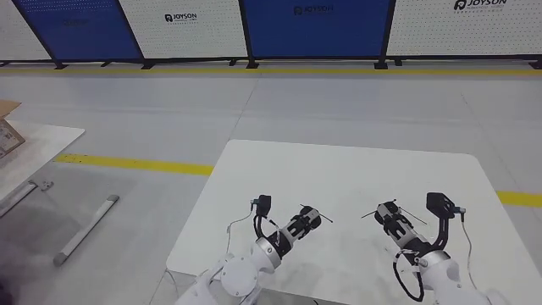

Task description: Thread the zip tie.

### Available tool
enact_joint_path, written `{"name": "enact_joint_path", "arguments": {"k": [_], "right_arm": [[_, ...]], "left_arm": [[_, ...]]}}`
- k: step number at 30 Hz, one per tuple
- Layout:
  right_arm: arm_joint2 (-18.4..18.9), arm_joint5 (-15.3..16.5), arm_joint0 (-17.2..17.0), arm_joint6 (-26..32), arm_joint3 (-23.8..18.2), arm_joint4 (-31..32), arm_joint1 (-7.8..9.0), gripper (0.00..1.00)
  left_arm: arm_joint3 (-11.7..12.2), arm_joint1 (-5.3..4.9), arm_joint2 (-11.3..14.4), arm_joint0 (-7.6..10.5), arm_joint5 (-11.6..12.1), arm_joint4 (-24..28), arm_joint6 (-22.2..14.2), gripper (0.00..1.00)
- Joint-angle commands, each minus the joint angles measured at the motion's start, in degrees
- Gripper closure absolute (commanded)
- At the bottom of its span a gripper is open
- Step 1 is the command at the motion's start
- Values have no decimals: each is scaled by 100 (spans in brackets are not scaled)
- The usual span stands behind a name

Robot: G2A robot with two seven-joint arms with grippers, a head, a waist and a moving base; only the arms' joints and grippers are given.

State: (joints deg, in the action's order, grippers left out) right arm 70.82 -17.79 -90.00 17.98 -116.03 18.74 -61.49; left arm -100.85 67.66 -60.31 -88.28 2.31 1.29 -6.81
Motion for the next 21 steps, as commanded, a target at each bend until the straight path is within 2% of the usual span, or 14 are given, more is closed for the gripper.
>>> {"name": "enact_joint_path", "arguments": {"k": [1, 3, 11, 13, 21], "right_arm": [[0, 0, 0, 0, 0, 0, 0, 100], [0, 0, 0, 0, 0, 0, 0, 100], [0, 0, 0, 0, 0, 0, 0, 100], [10, 106, -36, -89, -16, 0, -6, 100], [312, 610, -741, -576, -120, -267, -11, 100]], "left_arm": [[44, -11, 16, 43, 123, -139, -160, 100], [84, -18, 7, 70, 193, -210, -228, 100], [84, -18, 7, 70, 193, -210, -228, 100], [84, -18, 7, 70, 193, -210, -228, 100], [84, -18, 7, 70, 193, -210, -228, 100]]}}
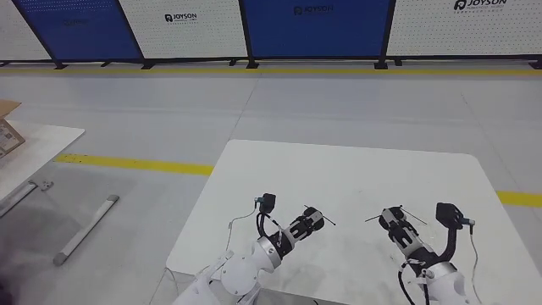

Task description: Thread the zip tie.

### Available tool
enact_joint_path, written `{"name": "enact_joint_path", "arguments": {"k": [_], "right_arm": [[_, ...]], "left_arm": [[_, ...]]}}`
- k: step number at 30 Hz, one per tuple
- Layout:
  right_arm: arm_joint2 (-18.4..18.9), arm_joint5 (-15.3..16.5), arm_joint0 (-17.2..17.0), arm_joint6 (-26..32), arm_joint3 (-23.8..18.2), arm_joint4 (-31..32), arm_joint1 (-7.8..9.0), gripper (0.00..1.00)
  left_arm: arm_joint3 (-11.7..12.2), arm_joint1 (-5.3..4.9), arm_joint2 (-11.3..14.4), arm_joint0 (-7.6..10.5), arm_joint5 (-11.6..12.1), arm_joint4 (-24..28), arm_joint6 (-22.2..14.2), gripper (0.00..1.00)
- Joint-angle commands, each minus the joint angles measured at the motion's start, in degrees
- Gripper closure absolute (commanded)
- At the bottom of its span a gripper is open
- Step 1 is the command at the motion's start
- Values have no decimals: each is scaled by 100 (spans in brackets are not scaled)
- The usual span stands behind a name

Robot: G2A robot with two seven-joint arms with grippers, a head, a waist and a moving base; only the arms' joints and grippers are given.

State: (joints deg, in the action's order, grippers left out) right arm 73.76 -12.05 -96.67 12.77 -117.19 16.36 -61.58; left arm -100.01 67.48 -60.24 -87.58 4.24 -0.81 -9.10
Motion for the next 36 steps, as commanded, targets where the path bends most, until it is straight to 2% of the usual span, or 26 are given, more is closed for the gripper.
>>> {"name": "enact_joint_path", "arguments": {"k": [1, 4, 17, 22, 28, 31, 36], "right_arm": [[27, 98, -171, -136, -15, -57, -8, 100], [-50, 225, -277, -133, 89, -175, -28, 100], [-98, 209, -245, -124, 176, -188, -40, 100], [-257, 400, -333, -738, 318, -628, -133, 100], [-858, 402, -374, -1656, 344, -540, -283, 100], [-990, 344, -398, -2071, 314, -526, -340, 100], [-990, 344, -398, -2071, 314, -526, -340, 100]], "left_arm": [[0, 0, 0, 0, 0, 0, 0, 100], [0, 0, 0, 0, 0, 0, 0, 100], [0, 0, 0, 0, 0, 0, 0, 100], [0, 0, 0, 0, 0, 0, 0, 100], [0, 0, 0, 0, 0, 0, 0, 100], [0, 0, 0, 0, 0, 0, 0, 100], [0, 0, 0, 0, 0, 0, 0, 100]]}}
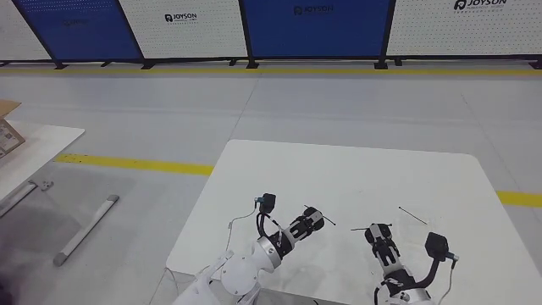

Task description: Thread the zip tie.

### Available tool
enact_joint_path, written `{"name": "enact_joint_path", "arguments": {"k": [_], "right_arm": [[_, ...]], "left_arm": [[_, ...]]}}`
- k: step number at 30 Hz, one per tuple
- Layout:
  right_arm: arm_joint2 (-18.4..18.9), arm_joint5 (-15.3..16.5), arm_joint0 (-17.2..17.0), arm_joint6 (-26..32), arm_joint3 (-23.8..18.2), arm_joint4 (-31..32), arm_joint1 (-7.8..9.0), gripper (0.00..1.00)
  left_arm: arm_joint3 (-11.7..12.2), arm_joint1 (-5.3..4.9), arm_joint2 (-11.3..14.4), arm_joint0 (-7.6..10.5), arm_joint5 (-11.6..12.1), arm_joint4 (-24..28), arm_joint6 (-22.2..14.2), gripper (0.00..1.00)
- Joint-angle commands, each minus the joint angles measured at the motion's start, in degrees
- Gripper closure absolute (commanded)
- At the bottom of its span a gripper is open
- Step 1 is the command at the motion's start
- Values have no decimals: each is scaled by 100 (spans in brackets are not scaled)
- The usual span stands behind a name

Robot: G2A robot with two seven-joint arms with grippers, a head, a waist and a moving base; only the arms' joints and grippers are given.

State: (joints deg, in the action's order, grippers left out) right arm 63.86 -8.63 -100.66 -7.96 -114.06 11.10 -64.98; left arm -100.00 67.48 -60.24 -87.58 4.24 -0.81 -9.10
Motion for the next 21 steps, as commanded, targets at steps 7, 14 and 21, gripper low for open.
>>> {"name": "enact_joint_path", "arguments": {"k": [7, 14, 21], "right_arm": [[123, 188, -14, 42, 47, -182, -6, 100], [284, 1143, -252, 116, 286, -661, -26, 100], [206, 1235, -249, 46, 400, -633, -49, 100]], "left_arm": [[0, 0, 0, 0, 0, 0, 0, 100], [0, 0, 0, 0, 0, 0, 0, 100], [0, 0, 0, 0, 0, 0, 0, 100]]}}
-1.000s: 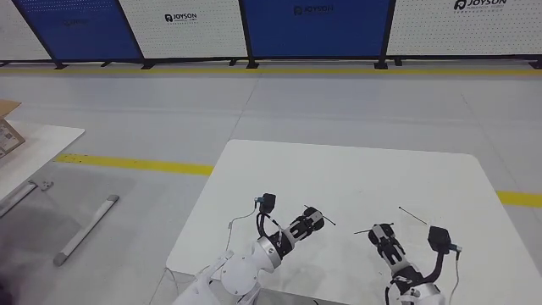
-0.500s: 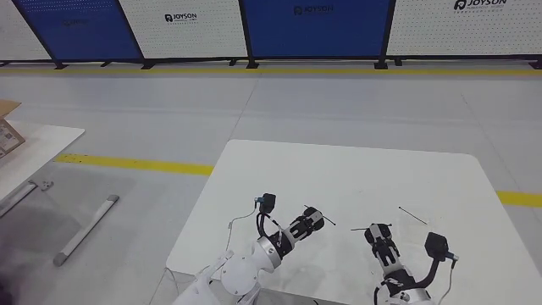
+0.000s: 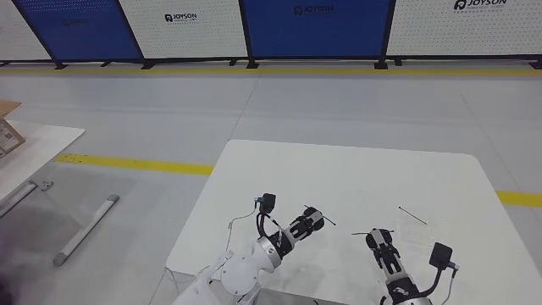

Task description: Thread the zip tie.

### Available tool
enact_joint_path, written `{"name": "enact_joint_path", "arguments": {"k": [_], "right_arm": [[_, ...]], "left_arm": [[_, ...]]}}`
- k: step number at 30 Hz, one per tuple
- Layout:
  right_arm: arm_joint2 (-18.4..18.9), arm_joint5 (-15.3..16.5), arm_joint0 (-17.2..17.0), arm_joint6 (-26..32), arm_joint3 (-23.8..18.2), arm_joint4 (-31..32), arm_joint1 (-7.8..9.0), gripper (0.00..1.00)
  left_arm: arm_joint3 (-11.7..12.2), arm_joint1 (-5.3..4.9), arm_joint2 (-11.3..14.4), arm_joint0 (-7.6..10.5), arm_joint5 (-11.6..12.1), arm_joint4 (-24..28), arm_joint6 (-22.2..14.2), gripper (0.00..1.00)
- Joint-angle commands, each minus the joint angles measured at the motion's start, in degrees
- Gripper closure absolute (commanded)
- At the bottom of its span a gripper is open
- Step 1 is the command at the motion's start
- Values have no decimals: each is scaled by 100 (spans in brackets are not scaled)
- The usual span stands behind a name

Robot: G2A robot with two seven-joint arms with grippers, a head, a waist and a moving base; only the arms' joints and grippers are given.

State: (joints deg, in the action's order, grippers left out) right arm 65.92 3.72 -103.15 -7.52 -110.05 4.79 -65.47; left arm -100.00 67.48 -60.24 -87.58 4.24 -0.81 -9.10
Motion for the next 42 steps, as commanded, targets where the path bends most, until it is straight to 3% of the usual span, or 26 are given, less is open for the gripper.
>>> {"name": "enact_joint_path", "arguments": {"k": [1, 5, 12, 19, 27, 37, 42], "right_arm": [[1, 0, 0, 2, -1, -1, 0, 100], [-5, -22, 17, -41, 0, 54, -6, 100], [-517, -368, 154, -690, 60, 643, -142, 100], [-624, -65, 408, -708, 385, 537, -231, 100], [-619, -72, 413, -702, 393, 519, -234, 100], [-840, -609, 554, -980, 445, 542, -374, 100], [-843, -638, 557, -1007, 449, 561, -379, 100]], "left_arm": [[0, 0, 0, 0, 0, 0, 0, 100], [0, 0, 0, 0, 0, 0, 0, 100], [0, 0, 0, 0, 0, 0, 0, 100], [0, 0, 0, 0, 0, 0, 0, 100], [0, 0, 0, 0, 0, 0, 0, 100], [0, 0, 0, 0, 0, 0, 0, 100], [0, 0, 0, 0, 0, 0, 0, 100]]}}
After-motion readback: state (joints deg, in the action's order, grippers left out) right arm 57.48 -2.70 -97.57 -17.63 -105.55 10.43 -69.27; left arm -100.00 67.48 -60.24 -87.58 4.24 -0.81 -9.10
